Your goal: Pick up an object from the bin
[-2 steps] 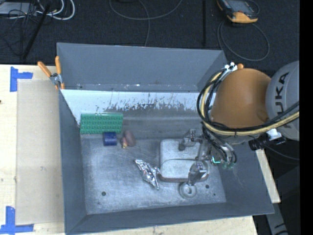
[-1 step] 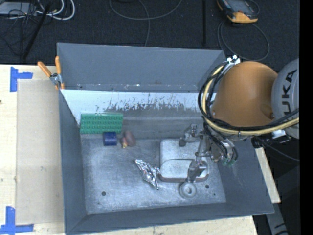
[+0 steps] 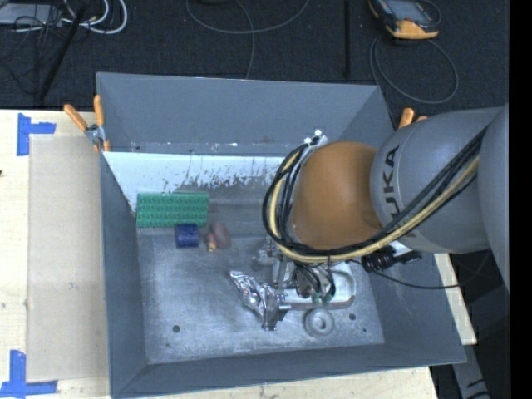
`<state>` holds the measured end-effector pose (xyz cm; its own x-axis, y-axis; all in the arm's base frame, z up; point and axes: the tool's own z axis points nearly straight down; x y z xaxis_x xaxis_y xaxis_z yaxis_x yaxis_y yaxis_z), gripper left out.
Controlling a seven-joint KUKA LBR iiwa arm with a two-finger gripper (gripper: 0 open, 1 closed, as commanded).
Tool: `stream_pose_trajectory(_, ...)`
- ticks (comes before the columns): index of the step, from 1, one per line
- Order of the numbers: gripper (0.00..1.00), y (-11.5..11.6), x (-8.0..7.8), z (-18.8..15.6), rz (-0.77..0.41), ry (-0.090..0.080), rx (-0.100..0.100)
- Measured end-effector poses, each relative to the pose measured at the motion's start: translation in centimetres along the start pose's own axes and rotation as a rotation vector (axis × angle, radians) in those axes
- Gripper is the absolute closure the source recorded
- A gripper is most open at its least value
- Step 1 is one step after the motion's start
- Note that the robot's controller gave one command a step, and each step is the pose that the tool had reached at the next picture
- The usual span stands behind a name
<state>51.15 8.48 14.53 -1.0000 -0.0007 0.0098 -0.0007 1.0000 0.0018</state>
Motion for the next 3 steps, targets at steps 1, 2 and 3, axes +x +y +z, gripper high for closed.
stream_pose_trajectory(1, 0.00, -1.0, -1.9, 6.5, 0.123, -0.002, 0.002)
stream_pose_trajectory(2, 1.00, -1.0, -2.1, 6.2, 0.123, -0.007, 0.001)
stream_pose_trajectory(3, 1.00, -0.6, -2.3, -4.3, 0.144, -0.017, -0.001)
